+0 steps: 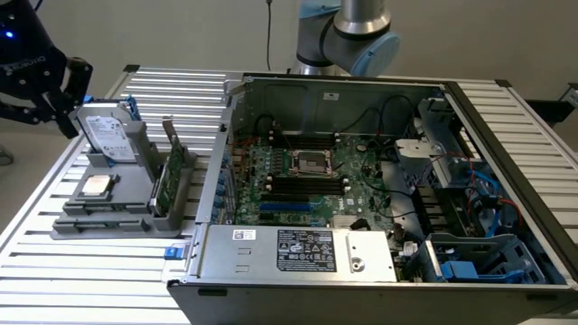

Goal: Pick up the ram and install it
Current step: 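Pick up the ram and move it above insertion slot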

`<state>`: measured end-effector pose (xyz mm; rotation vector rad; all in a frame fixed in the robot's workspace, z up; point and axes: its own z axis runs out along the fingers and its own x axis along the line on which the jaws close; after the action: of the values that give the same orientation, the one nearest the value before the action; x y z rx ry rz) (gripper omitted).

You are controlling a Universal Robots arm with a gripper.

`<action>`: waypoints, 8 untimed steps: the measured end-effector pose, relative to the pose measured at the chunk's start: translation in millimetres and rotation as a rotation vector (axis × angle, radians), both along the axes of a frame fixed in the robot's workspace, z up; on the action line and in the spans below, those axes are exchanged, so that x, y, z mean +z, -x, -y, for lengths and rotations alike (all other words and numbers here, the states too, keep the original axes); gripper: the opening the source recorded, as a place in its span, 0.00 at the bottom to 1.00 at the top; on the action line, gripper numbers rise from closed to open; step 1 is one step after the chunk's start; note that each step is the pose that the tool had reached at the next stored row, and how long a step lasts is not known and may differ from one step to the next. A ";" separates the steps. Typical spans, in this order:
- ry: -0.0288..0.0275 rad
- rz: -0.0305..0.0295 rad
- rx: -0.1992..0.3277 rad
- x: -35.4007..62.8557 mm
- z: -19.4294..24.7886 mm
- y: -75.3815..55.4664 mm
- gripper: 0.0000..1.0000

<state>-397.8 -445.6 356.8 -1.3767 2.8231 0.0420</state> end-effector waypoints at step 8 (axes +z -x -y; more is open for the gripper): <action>0.0000 0.0000 0.146 -1.2 0.0 0.0 0.11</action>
<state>-397.8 -445.6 355.6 -1.5793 2.7173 0.0419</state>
